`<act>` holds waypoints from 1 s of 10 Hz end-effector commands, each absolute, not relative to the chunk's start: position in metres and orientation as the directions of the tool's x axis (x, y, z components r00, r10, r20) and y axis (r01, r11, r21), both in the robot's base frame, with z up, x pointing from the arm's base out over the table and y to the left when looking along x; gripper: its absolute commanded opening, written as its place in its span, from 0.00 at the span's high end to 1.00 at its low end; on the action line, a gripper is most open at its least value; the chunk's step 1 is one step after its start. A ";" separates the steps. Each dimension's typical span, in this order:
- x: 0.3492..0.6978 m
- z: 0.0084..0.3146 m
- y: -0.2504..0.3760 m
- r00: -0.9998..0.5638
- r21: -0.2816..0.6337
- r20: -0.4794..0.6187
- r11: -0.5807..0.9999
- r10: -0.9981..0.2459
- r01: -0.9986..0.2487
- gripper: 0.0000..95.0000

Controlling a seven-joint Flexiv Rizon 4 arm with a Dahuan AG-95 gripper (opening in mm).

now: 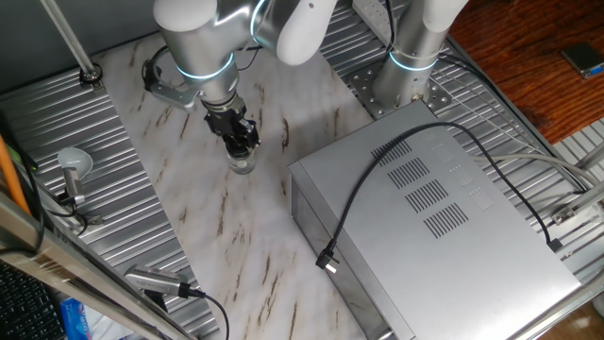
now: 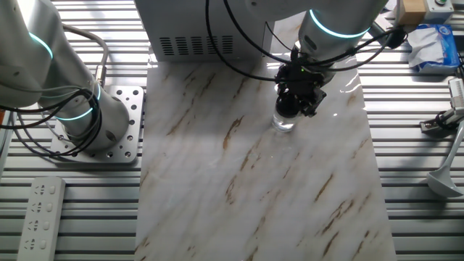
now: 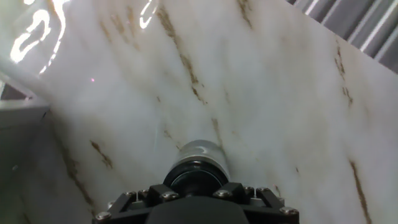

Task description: Unscrew the lid from the jar

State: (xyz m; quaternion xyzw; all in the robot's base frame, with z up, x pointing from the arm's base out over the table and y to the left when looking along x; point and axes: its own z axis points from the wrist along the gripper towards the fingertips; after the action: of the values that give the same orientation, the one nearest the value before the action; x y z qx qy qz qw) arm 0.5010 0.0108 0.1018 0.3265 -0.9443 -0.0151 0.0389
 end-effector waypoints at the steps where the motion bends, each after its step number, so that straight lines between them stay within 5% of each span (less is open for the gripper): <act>1: 0.501 0.102 0.011 -0.747 0.055 0.059 0.749 -0.663 -0.660 0.40; 10: 0.501 0.102 0.011 -0.538 0.057 0.049 0.540 -0.841 -0.839 0.40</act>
State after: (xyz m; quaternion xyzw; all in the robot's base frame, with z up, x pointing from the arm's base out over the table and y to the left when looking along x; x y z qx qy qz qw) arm 0.5006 0.0109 0.1020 0.4650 -0.8845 -0.0139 0.0350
